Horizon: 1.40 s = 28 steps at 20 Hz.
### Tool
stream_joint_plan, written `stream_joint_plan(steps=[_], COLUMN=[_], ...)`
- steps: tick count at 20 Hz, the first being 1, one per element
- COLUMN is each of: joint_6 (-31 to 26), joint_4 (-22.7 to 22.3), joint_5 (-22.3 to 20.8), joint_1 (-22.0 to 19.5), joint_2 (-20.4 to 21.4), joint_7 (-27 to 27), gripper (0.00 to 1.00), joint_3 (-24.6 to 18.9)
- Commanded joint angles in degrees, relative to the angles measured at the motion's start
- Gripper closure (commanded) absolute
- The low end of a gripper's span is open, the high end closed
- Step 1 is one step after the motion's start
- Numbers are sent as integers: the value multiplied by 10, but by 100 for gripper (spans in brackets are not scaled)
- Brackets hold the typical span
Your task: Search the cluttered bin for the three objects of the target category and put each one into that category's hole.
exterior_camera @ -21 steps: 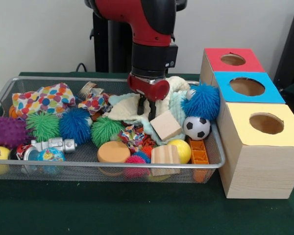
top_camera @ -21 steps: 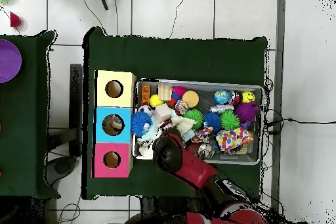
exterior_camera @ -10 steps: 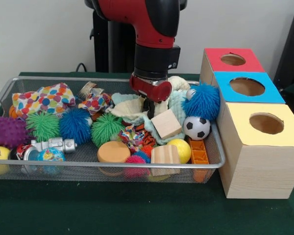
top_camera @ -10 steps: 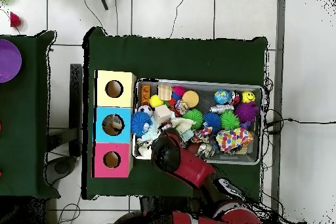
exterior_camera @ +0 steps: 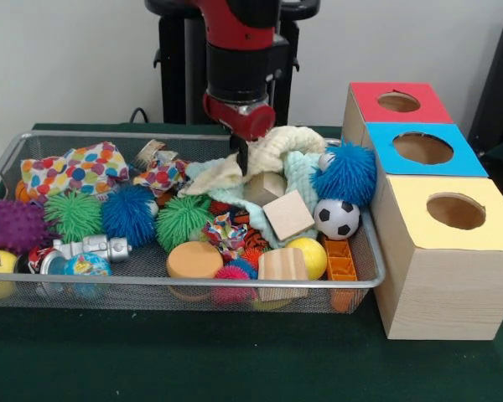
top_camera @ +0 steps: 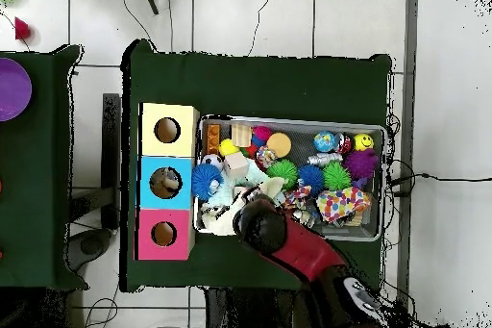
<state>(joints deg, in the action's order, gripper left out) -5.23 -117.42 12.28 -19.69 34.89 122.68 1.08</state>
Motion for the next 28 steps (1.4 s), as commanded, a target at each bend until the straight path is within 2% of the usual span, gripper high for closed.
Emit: stream_joint_plan(steps=[1,8,16,22,28], joint_6=[-164,-245,-298,-367,-403], joint_4=[74,112,141,182,218], joint_5=[-63,-127,-166,-194,-226], joint_1=[-54,-61,-68,-82,-111], joint_2=[80,109,130,155,174], joint_7=[-64,-60,-51,-77,-119], gripper=[100,100,100,100,100], joint_3=[17,25,19,17,4])
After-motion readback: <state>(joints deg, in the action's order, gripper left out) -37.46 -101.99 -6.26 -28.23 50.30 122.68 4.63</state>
